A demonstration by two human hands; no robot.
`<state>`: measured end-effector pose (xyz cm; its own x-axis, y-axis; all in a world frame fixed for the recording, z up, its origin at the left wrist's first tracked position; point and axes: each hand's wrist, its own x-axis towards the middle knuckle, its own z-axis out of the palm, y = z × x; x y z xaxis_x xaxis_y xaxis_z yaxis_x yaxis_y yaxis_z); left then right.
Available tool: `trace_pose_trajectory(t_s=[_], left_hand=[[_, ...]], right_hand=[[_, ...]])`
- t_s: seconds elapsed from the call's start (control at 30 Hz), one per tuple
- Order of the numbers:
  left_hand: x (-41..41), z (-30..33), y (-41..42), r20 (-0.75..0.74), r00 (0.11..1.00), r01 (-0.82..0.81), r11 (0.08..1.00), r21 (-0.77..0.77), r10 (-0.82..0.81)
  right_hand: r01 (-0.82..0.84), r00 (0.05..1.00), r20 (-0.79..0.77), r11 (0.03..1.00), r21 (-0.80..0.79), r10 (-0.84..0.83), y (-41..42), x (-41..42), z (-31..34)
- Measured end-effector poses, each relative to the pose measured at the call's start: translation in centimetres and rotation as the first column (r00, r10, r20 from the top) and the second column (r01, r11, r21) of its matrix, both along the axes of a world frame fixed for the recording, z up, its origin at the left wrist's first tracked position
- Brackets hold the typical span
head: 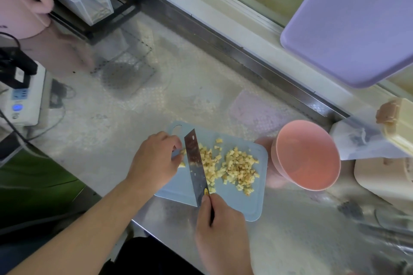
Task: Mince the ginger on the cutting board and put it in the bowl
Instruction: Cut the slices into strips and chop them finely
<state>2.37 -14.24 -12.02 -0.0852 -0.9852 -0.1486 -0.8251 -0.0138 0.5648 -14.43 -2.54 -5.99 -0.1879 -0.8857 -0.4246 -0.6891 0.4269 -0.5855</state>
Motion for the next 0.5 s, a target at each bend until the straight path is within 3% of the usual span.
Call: trace_pose_trajectory(t_s=[0.27,0.5], left_hand=[[-0.1,-0.1,0.3,-0.026,1.000,-0.017,0.999,-0.029,0.016],[-0.2,-0.3,0.0,-0.048,0.998,-0.034,0.999,-0.033,0.032]], right_hand=[[-0.080,0.987,-0.134,0.993,0.092,0.092,-0.1,0.5,0.2],[-0.124,0.977,-0.156,0.982,0.142,0.146,-0.9,1.2,0.5]])
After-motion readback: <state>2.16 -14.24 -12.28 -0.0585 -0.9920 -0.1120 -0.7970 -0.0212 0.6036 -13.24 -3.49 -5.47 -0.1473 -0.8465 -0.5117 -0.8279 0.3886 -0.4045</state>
